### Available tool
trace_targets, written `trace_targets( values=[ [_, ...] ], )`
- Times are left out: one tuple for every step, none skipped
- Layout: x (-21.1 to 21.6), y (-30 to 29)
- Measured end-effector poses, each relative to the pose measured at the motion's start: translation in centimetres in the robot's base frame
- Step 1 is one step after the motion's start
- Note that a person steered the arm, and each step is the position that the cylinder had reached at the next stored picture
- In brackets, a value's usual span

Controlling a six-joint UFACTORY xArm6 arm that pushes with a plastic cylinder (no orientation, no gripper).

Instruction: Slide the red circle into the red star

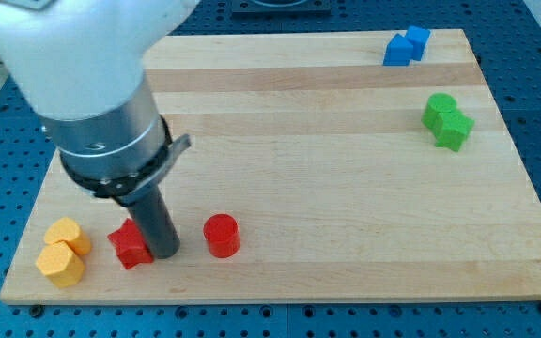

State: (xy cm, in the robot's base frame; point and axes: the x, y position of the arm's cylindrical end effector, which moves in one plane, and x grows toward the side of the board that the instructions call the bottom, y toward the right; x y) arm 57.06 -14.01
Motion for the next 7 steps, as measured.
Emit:
trace_targets(
  values=[
    [0.0,-1.9],
    [0.0,-3.2],
    [0.0,-3.4],
    [1.9,0.3],
    [4.0,5.7],
    [4.0,13.0],
    [0.6,16.1]
  ],
)
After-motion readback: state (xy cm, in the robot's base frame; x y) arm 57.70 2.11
